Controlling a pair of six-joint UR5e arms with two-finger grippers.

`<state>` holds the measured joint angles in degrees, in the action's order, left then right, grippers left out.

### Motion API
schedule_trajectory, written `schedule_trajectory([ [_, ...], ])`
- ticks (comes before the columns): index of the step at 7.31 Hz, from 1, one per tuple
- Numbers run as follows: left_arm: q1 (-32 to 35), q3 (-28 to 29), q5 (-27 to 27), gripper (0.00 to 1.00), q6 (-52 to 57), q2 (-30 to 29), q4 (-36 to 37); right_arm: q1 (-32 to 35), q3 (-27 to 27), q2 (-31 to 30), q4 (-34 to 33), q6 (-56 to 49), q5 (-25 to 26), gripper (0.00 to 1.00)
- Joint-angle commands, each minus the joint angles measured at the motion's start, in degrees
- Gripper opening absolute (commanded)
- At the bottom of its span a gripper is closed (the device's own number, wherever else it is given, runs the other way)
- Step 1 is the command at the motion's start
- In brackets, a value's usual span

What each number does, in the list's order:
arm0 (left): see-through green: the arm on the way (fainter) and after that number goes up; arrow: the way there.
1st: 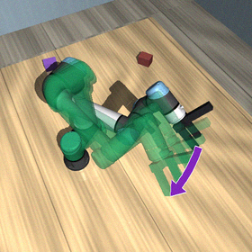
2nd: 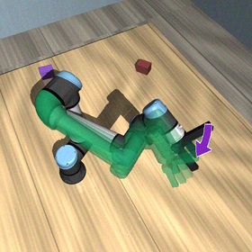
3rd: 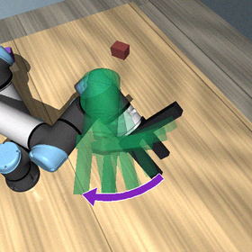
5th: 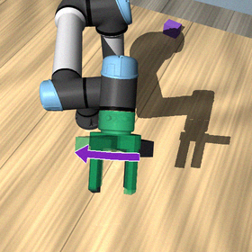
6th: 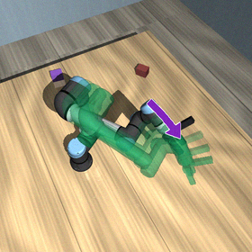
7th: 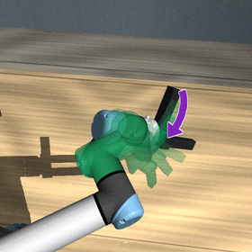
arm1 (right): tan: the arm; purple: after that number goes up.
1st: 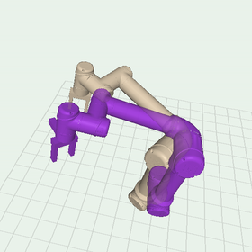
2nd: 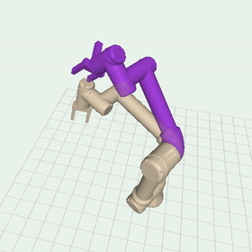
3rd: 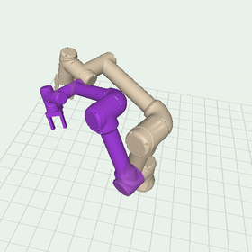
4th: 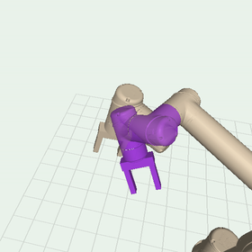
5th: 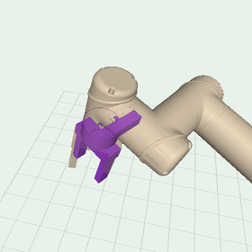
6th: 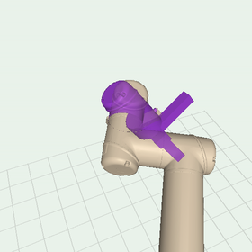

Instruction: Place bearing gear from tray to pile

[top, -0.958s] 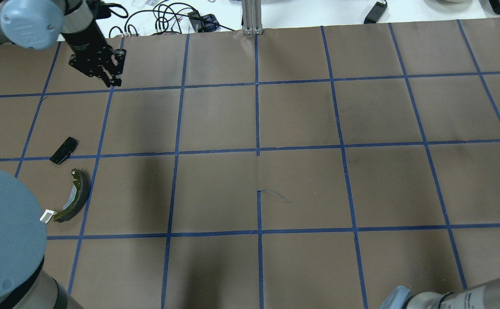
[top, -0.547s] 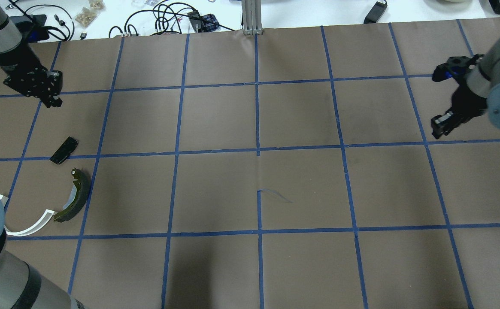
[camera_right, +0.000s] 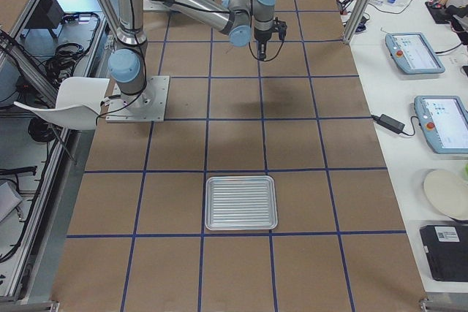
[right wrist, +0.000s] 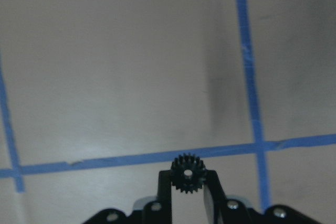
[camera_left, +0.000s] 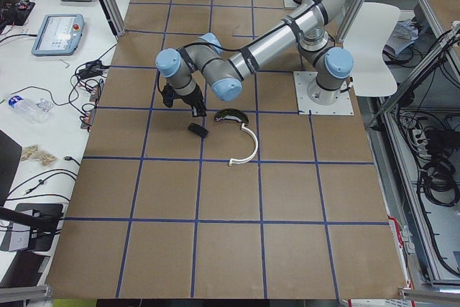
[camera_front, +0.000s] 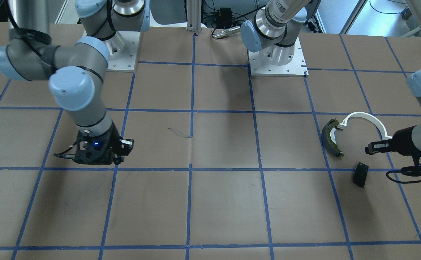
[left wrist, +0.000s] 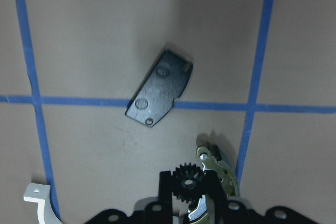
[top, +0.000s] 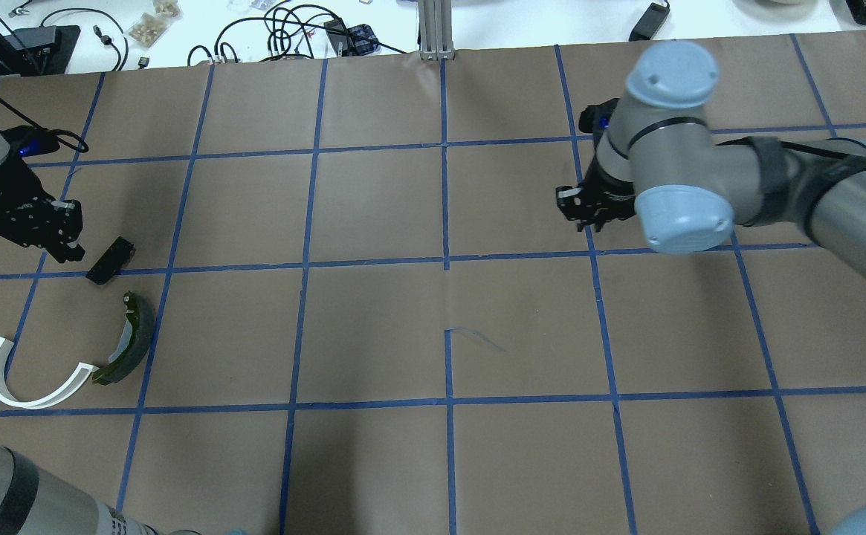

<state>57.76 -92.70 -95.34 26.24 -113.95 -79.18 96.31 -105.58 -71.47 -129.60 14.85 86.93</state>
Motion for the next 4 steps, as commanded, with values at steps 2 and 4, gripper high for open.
schedule_trajectory([
  [2,-2.30,-10.72,-0.20,0.00,0.65,0.66,12.44,12.89,12.63,11.41,-4.17,29.55,-2.46,0.20],
  [4,-3.09,-11.80,-0.29,0.00,1.53,1.10,12.30,14.87,14.17,13.63,-3.73,31.82,-2.20,0.31],
])
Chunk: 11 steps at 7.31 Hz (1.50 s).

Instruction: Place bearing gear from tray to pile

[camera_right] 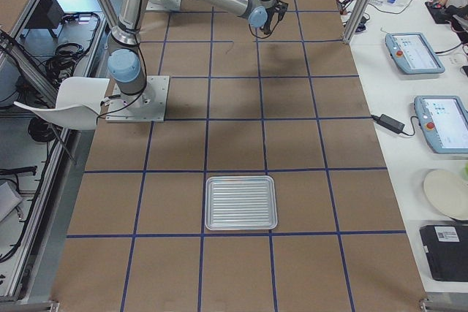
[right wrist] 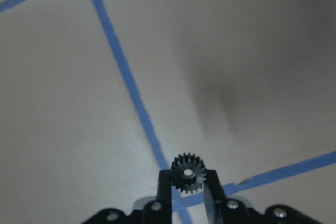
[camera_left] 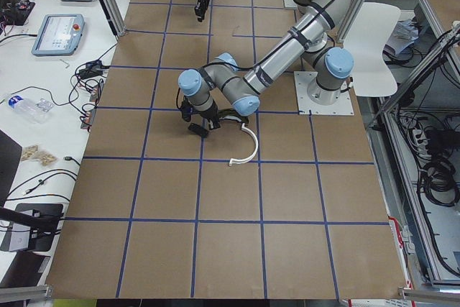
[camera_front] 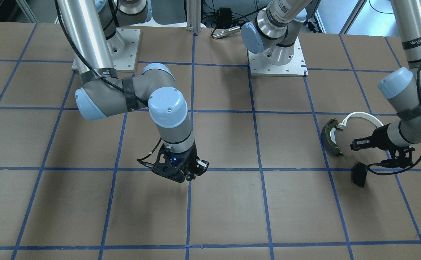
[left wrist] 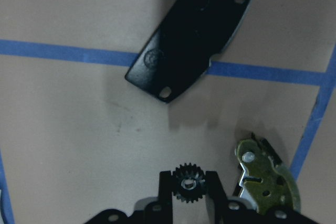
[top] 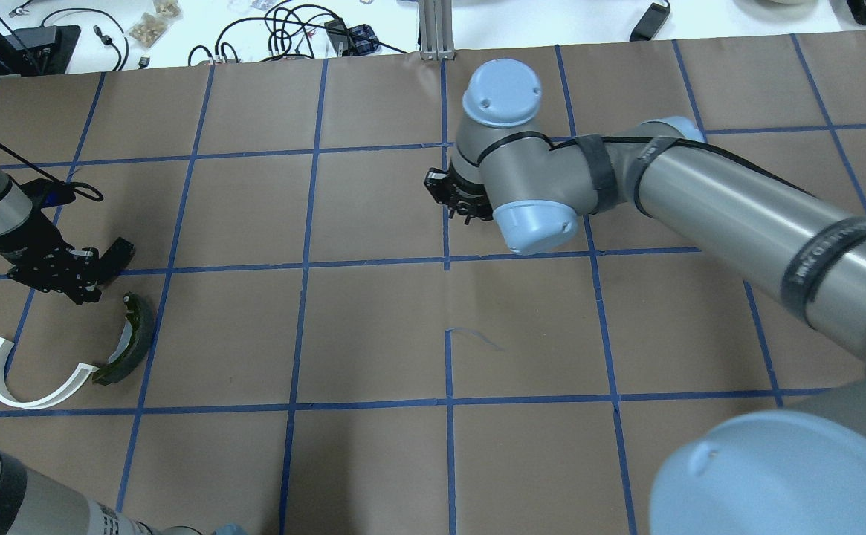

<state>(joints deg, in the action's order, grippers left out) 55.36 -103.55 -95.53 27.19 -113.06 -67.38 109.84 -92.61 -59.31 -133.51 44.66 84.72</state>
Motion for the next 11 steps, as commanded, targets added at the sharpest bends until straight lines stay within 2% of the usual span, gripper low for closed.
schedule_trajectory([
  [1,-1.56,-0.95,0.00,0.00,1.36,0.12,0.40,1.34,1.20,1.65,0.36,0.27,0.18,0.72],
  [2,-1.74,-1.73,0.00,0.09,1.37,0.21,0.66,1.08,1.20,1.65,0.44,-1.05,0.35,1.00],
  [3,-1.74,-2.70,0.08,0.17,1.37,0.29,0.93,0.82,1.64,1.39,0.53,-4.72,0.70,1.00],
  [4,-1.66,-2.71,0.17,0.60,1.28,0.38,1.02,-0.84,2.25,0.35,0.97,-9.72,0.79,1.00],
  [5,-1.66,-2.71,0.17,0.88,1.20,0.56,1.02,-3.64,2.43,-2.36,3.67,-11.25,0.19,1.00],
  [6,-1.66,-2.62,0.17,1.00,1.11,0.73,0.93,-6.89,2.43,-6.13,8.48,-18.92,0.09,1.00],
  [9,1.75,1.66,0.78,1.00,-0.12,3.62,0.15,-15.94,2.00,-18.43,25.09,-40.65,1.84,1.00],
  [10,6.21,3.78,0.79,1.00,-4.47,4.50,-0.12,-18.50,2.00,-22.04,28.71,-43.23,4.72,1.00],
  [11,11.74,6.15,0.96,1.00,-9.65,5.03,-0.12,-18.96,2.17,-25.21,29.96,-43.95,4.75,1.00],
])
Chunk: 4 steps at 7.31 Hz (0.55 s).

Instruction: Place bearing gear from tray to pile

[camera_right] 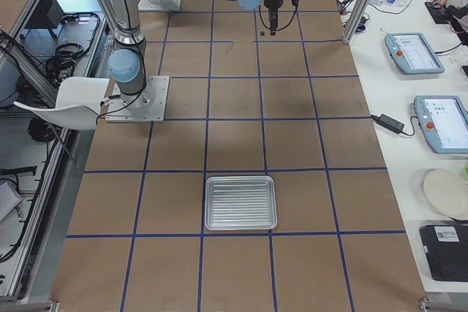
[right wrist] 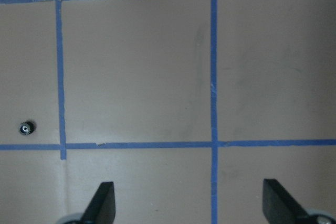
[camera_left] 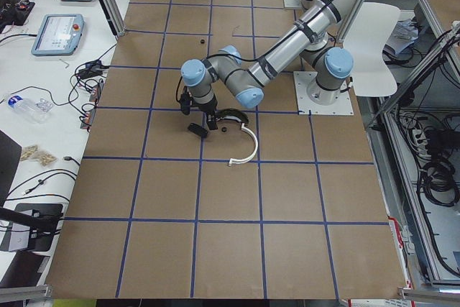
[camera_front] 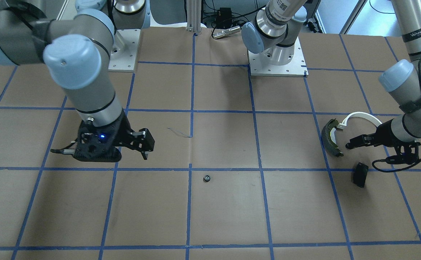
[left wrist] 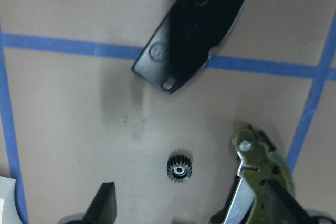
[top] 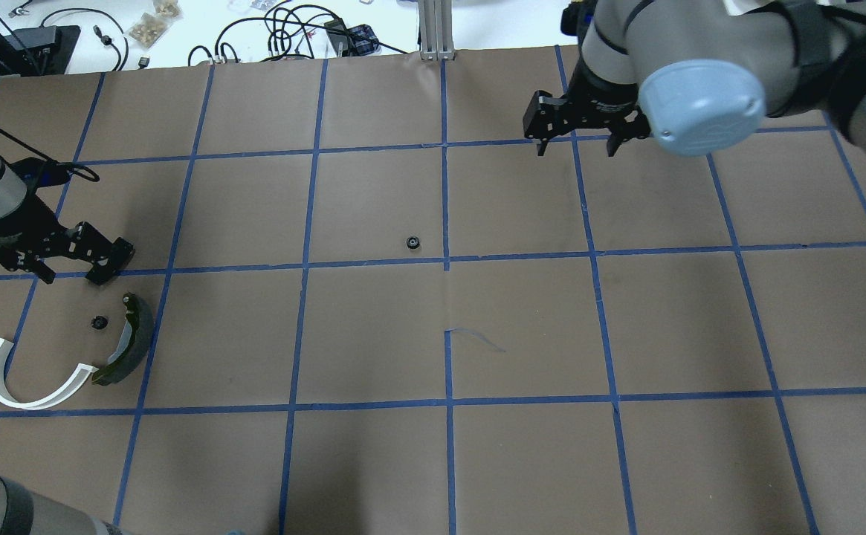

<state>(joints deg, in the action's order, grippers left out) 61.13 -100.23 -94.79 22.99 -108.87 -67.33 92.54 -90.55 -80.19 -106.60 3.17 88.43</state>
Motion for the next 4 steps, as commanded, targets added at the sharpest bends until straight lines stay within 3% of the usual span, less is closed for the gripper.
schedule_trajectory([
  [1,10.89,5.19,0.22,1.00,-9.41,0.42,-0.60,-1.48,0.37,-6.10,3.68,-1.77,1.05,1.00],
  [3,20.12,7.84,0.65,1.00,-17.86,-0.98,-1.05,-1.48,0.37,-7.43,8.07,-1.41,0.70,1.00],
  [4,24.43,8.55,5.18,1.00,-20.41,-1.16,-0.78,-1.39,0.37,-7.52,8.08,-0.98,0.26,1.00],
])
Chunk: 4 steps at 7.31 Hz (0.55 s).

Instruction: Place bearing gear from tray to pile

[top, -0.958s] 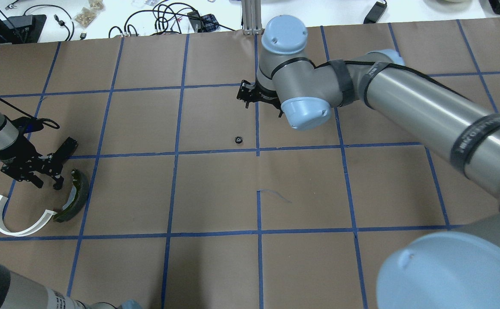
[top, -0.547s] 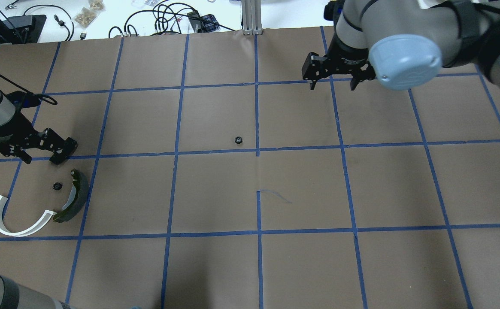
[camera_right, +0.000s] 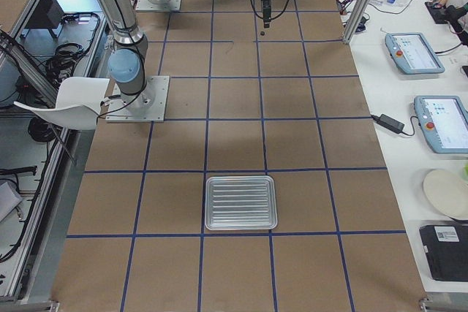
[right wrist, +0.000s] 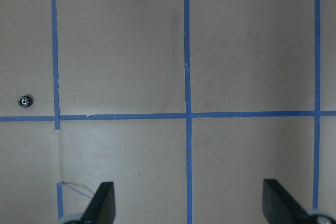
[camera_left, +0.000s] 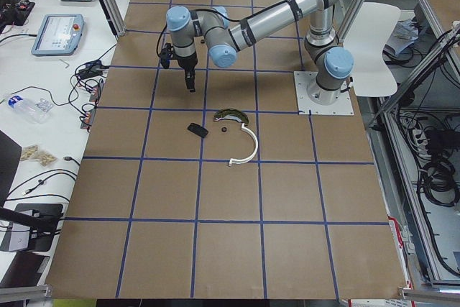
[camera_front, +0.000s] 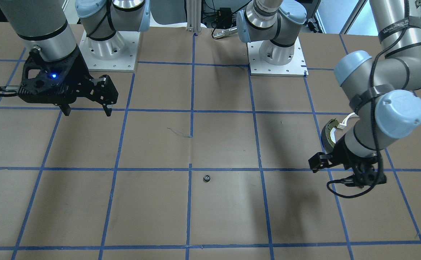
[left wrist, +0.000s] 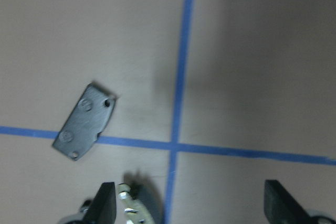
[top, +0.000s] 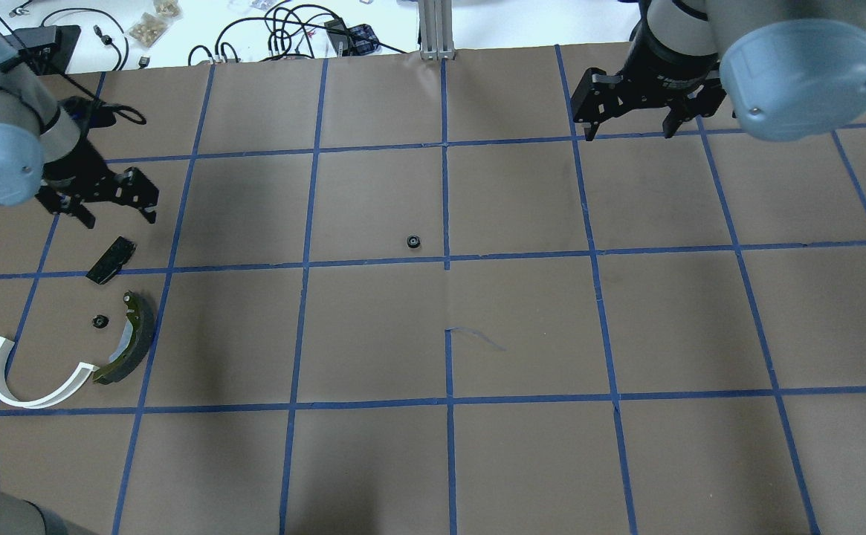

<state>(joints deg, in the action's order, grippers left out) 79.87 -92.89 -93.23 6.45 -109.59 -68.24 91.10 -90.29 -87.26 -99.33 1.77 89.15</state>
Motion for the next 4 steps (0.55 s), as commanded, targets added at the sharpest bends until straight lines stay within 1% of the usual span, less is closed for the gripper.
schedule_trajectory([
  [1,9.47,1.22,4.28,1.00,-7.91,-1.15,0.65,0.05,0.81,-0.54,1.85,0.77,0.40,1.00],
  [2,14.04,1.22,4.29,1.00,-9.34,-2.20,1.44,0.05,1.77,-0.37,3.25,1.04,0.32,1.00],
  [3,18.00,1.22,4.29,1.00,-10.31,-3.60,4.75,0.05,3.17,0.16,3.70,1.30,0.41,1.00],
  [4,21.17,1.13,4.29,1.00,-9.45,-5.53,6.79,0.13,3.45,-0.36,3.96,1.30,-0.03,1.00],
])
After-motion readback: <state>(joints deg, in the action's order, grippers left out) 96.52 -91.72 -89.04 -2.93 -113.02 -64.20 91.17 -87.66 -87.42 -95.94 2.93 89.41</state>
